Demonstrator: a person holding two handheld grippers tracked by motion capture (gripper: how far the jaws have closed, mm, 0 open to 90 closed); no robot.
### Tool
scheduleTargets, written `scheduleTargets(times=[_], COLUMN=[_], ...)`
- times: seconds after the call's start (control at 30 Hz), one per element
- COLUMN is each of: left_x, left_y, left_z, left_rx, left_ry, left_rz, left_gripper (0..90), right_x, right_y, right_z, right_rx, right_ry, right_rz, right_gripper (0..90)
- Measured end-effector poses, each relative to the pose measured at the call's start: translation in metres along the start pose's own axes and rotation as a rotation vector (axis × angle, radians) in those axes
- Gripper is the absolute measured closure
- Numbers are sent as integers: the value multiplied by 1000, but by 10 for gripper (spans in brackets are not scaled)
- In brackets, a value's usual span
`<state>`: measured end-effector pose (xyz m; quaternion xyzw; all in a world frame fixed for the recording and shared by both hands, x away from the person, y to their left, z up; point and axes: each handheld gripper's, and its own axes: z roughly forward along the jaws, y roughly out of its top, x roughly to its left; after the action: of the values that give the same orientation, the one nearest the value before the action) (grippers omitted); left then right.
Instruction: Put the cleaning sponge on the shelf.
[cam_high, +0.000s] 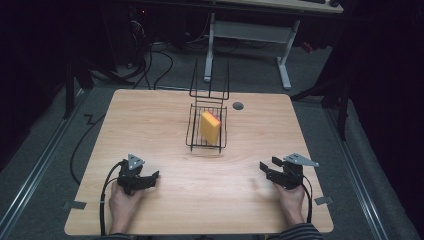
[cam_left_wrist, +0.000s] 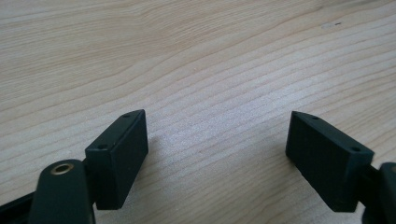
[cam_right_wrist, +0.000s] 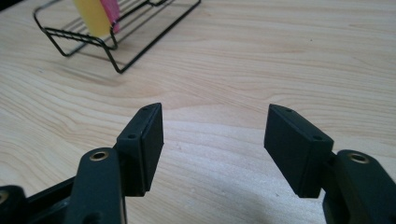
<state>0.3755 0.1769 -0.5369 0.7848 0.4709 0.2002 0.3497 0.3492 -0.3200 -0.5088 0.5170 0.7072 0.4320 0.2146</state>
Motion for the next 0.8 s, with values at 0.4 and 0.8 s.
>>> scheduleTargets(times=[0.4,0.8], left_x=[0,0], left_y=[0,0], left_z=[0,0], left_rx=[0,0], left_ry=[0,0], left_rz=[0,0], left_gripper=[215,215], right_x=[7,9], right_y=[-8,-9], right_z=[20,29], right_rx=[97,190], right_ry=[-86,-111], right_rz=[-109,-130], right_gripper=[373,341])
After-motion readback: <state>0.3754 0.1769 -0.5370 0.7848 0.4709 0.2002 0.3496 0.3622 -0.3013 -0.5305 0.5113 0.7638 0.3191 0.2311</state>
